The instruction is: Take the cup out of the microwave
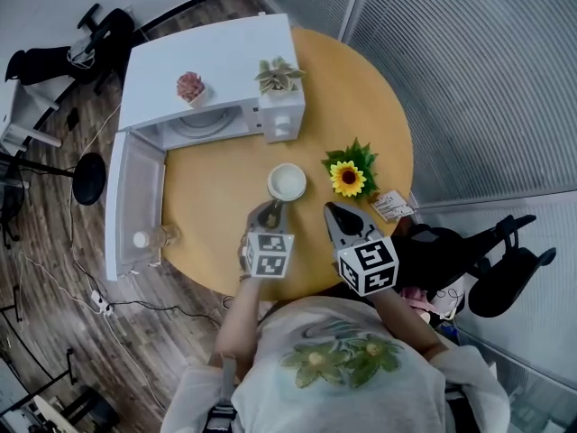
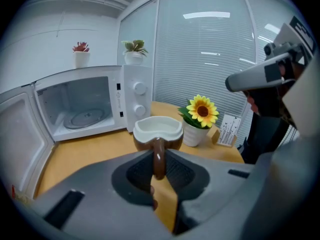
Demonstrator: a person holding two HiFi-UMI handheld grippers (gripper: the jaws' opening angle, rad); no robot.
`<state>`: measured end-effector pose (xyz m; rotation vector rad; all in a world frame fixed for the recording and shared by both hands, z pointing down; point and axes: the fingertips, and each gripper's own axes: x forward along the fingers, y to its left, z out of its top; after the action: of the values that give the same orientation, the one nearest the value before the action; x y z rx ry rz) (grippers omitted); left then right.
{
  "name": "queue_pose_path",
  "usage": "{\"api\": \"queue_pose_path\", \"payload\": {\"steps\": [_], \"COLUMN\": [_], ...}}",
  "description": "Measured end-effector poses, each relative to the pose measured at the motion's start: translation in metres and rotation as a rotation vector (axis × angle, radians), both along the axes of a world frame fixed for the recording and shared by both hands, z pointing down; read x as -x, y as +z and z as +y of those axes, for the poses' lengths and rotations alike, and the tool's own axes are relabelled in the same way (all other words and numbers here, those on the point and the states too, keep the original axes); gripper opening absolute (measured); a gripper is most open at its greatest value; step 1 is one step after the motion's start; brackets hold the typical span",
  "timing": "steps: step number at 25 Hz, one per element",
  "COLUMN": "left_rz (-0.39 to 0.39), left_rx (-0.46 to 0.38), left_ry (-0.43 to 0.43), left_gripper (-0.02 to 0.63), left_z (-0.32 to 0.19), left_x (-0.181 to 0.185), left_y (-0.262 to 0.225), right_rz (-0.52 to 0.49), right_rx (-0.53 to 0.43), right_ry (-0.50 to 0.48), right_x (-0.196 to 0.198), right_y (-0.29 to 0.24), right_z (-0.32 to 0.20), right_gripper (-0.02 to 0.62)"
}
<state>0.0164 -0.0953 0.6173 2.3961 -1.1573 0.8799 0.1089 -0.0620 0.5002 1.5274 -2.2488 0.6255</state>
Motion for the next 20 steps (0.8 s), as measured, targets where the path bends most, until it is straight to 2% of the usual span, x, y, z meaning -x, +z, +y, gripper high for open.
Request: {"api": "queue_pose_path", "payload": {"steps": [20], "left_rz": [-0.039], "left_rx": [0.067], "left_ry": [0.023], "left_gripper": [0.054], "left_z": [-0.002], "left_x": [-0.008], "left_y": [0.048], "right_rz": [0.017], "right_rx": [0.031], "right_ry": [0.025], "right_x": [-0.010], "right_y": [0.010], "right_z": [0.004], "right_gripper": [0.018]}}
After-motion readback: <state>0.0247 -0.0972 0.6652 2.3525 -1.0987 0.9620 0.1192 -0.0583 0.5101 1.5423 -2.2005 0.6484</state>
